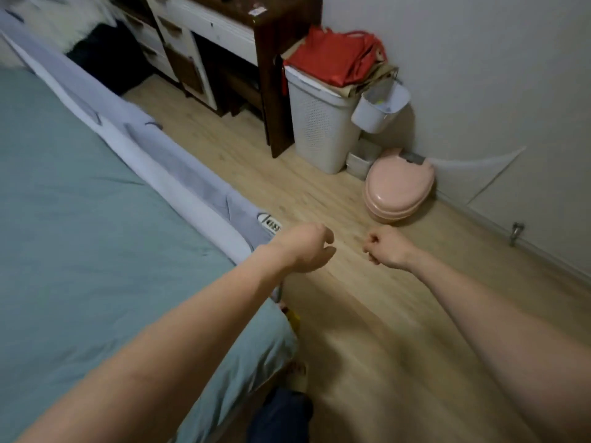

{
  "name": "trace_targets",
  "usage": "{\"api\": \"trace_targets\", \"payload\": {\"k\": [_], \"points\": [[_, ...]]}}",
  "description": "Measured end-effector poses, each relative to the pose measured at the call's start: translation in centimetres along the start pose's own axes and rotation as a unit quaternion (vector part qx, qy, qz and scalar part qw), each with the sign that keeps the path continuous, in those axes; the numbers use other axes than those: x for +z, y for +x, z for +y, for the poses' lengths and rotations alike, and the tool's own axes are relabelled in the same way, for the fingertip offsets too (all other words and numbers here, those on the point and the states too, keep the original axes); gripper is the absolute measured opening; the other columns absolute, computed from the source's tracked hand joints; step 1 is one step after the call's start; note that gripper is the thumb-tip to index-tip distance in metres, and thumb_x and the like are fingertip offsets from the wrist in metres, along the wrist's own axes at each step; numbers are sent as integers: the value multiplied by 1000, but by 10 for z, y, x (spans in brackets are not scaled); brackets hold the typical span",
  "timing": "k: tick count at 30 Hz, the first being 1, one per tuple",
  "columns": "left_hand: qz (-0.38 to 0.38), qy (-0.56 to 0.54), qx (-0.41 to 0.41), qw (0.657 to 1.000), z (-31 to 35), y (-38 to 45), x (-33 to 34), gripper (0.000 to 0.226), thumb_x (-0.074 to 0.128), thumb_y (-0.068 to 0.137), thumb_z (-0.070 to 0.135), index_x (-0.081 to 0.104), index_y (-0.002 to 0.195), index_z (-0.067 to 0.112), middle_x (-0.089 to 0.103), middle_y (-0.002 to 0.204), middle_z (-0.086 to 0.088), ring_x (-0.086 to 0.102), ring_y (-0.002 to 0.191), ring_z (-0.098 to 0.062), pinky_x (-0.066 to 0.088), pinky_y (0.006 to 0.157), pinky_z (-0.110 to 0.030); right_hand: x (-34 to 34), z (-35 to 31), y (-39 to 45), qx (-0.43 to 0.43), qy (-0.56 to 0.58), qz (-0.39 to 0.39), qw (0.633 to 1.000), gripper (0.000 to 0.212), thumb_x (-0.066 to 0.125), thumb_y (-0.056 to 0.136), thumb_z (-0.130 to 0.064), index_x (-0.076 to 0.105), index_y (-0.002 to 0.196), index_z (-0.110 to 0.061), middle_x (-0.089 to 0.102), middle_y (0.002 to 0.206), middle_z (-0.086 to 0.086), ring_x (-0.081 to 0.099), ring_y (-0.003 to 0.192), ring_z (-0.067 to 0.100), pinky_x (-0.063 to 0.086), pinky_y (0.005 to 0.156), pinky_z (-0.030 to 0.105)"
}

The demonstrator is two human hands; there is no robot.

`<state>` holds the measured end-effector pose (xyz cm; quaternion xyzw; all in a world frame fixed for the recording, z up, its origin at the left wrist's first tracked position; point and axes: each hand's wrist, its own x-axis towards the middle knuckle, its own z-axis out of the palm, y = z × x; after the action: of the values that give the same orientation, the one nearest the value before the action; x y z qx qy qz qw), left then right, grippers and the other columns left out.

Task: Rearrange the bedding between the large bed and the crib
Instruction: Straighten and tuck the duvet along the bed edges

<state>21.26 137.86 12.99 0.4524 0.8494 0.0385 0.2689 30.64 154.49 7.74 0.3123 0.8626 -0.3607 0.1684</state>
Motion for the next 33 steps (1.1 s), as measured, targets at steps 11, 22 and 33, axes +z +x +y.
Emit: {"api": "trace_targets", "payload": {"k": [11, 22, 33], "points": [[129, 45, -149, 979, -81, 135, -203, 33, 43, 97, 33, 59, 120, 15, 63, 114, -5, 60, 103, -26, 52, 88, -40, -153, -172, 142, -200, -168, -12, 965, 18, 50, 89, -9, 63, 79, -4, 68, 85, 15, 65, 86, 32, 51, 77, 37], [263, -40, -434, 861, -225, 98, -261, 39, 47, 92, 27, 53, 127, 9, 51, 130, -14, 50, 118, -34, 43, 98, -40, -148, -366, 267, -440, -233, -131, 857, 20, 49, 96, -17, 65, 91, -6, 66, 89, 10, 63, 84, 22, 51, 75, 34], [221, -202, -703, 645, -279, 18, -184, 49, 48, 92, 30, 42, 137, 10, 42, 140, -13, 41, 129, -32, 36, 106, -39, -36, -531, 307, -668, -301, -186, 654, 15, 48, 88, -13, 62, 92, -10, 67, 97, 10, 60, 94, 30, 49, 77, 38]]}}
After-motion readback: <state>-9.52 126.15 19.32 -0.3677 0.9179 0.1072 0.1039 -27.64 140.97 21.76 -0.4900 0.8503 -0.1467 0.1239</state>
